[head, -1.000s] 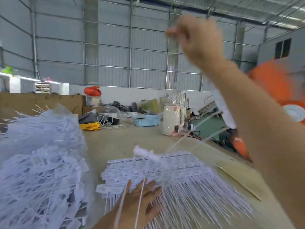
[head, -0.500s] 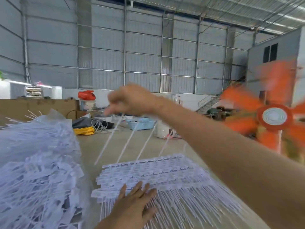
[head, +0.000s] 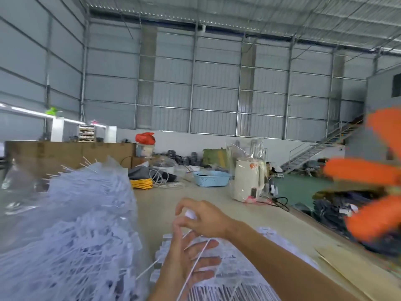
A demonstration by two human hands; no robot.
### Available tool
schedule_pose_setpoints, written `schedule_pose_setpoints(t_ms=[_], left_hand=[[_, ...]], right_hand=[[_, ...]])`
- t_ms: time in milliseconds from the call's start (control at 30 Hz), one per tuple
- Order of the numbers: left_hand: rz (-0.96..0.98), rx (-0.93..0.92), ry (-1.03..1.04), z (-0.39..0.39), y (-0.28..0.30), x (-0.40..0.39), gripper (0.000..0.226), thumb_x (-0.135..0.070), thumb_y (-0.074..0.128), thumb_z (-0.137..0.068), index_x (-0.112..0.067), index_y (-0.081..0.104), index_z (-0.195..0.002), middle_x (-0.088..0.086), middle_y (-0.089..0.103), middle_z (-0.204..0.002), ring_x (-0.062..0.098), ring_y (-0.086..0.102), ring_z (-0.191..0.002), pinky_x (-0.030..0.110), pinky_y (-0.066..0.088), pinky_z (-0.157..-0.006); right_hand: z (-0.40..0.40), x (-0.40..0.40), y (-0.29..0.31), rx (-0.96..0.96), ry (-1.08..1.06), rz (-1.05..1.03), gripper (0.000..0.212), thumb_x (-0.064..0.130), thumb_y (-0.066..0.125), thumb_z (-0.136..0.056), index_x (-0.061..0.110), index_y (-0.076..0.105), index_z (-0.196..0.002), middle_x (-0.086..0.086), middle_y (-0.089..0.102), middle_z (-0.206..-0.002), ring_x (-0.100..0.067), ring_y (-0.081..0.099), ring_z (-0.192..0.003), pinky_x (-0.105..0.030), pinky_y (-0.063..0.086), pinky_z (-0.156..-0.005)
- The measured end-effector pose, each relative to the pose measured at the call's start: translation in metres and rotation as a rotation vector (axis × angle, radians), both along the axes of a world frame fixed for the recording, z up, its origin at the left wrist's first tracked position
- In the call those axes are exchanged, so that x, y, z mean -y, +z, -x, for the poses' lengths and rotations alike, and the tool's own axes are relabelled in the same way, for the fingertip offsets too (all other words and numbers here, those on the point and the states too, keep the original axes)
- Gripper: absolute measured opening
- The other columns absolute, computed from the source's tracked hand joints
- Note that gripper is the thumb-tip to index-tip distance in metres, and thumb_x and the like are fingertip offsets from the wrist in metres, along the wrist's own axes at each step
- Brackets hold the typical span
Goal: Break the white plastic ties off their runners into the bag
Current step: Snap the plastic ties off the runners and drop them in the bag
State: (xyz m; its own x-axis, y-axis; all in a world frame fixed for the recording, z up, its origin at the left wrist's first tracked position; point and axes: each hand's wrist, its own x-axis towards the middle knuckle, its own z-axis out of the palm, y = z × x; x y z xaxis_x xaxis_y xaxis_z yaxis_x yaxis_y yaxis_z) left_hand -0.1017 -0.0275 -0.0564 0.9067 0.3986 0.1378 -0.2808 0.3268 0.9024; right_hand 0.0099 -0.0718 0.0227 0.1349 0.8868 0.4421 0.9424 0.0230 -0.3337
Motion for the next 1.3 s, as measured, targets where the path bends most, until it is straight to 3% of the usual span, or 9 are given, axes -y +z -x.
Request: schedule_pose_setpoints(t_ms=[67, 200, 400, 633, 700, 833, 1033, 1200, 1300], left_hand=[[-0.094, -0.027, 0.074, 0.002, 0.001, 0.003, 0.053, -0.054, 0.063, -0.065, -0.03, 0.058, -0.112, 0.008, 0.075, -0.092, 0.025, 0.07, -0.064, 0.024, 0.047, -0.044], [-0.119, 0.018, 0.196, 0.004, -0.001, 0.005, 0.038, -0.03, 0.067, -0.079, -0.03, 0.053, -0.114, 0.01, 0.075, -0.089, 0.023, 0.068, -0.062, 0.022, 0.044, -0.042], [-0.137, 0.116, 0.217, 0.004, -0.007, 0.003, 0.048, -0.03, 0.066, -0.074, -0.033, 0.054, -0.12, 0.006, 0.074, -0.1, 0.019, 0.07, -0.08, 0.023, 0.049, -0.048], [-0.132, 0.201, 0.093, 0.001, -0.008, -0.004, 0.056, -0.017, 0.069, -0.069, -0.03, 0.058, -0.122, 0.01, 0.071, -0.108, 0.022, 0.07, -0.083, 0.026, 0.056, -0.054], [-0.007, 0.175, 0.025, 0.003, -0.01, -0.009, 0.04, -0.026, 0.055, -0.082, -0.02, 0.059, -0.121, 0.014, 0.071, -0.106, 0.023, 0.071, -0.076, 0.025, 0.056, -0.052], [0.081, -0.017, -0.077, 0.001, -0.013, -0.011, 0.071, -0.062, 0.034, -0.084, -0.003, 0.071, -0.098, 0.025, 0.07, -0.098, 0.03, 0.07, -0.064, 0.029, 0.058, -0.051], [-0.17, -0.192, 0.154, -0.001, -0.023, 0.006, 0.029, -0.027, 0.06, -0.09, 0.0, 0.064, -0.081, 0.014, 0.068, -0.062, 0.017, 0.066, -0.049, 0.022, 0.051, -0.043], [-0.321, -0.202, 0.184, -0.001, -0.025, 0.009, 0.029, -0.021, 0.055, -0.095, -0.005, 0.053, -0.071, 0.007, 0.063, -0.052, 0.016, 0.061, -0.044, 0.023, 0.049, -0.043], [-0.357, -0.174, 0.218, -0.004, -0.026, 0.011, 0.029, -0.019, 0.055, -0.094, -0.003, 0.054, -0.071, 0.009, 0.062, -0.051, 0.017, 0.06, -0.042, 0.024, 0.05, -0.042]], right_hand=[[0.002, 0.005, -0.001, -0.103, -0.038, -0.016, 0.034, 0.046, 0.055, -0.09, 0.027, 0.046, -0.117, 0.007, 0.051, -0.069, 0.0, 0.05, -0.058, -0.021, 0.042, -0.061], [-0.006, 0.041, -0.007, -0.412, -0.095, 0.026, 0.05, 0.051, 0.042, -0.091, 0.029, 0.03, -0.134, 0.006, 0.054, -0.103, -0.006, 0.058, -0.082, -0.022, 0.047, -0.078], [-0.027, 0.123, -0.037, -0.616, -0.066, 0.462, 0.012, 0.026, 0.056, -0.094, 0.015, 0.059, -0.096, 0.003, 0.067, -0.083, -0.002, 0.058, -0.058, -0.013, 0.04, -0.051], [-0.054, 0.165, 0.003, -1.009, 0.017, 0.258, 0.021, 0.019, 0.049, -0.09, 0.006, 0.063, -0.081, 0.002, 0.045, -0.053, -0.006, 0.027, -0.037, -0.016, 0.021, -0.036], [-0.06, 0.171, 0.025, -0.877, -0.006, 0.401, 0.022, 0.023, 0.052, -0.091, 0.005, 0.062, -0.085, 0.004, 0.048, -0.053, -0.003, 0.028, -0.034, -0.015, 0.024, -0.035], [-0.068, 0.161, 0.03, -0.402, -0.263, 0.549, 0.021, 0.029, 0.06, -0.09, 0.012, 0.068, -0.08, 0.004, 0.054, -0.059, -0.01, 0.033, -0.04, -0.018, 0.027, -0.039], [-0.08, 0.142, 0.0, -0.218, -0.337, 0.594, 0.017, 0.031, 0.062, -0.09, 0.021, 0.071, -0.079, 0.009, 0.06, -0.056, -0.007, 0.05, -0.044, -0.019, 0.043, -0.049], [-0.072, 0.118, -0.023, 0.192, -0.497, 0.633, 0.046, 0.054, 0.053, -0.088, 0.019, 0.062, -0.117, 0.002, 0.06, -0.117, -0.017, 0.054, -0.107, -0.033, 0.041, -0.095], [-0.041, 0.096, -0.043, -0.073, -0.271, 0.354, 0.046, 0.046, 0.048, -0.093, 0.004, 0.064, -0.104, -0.013, 0.064, -0.108, -0.021, 0.057, -0.094, -0.035, 0.043, -0.09]])
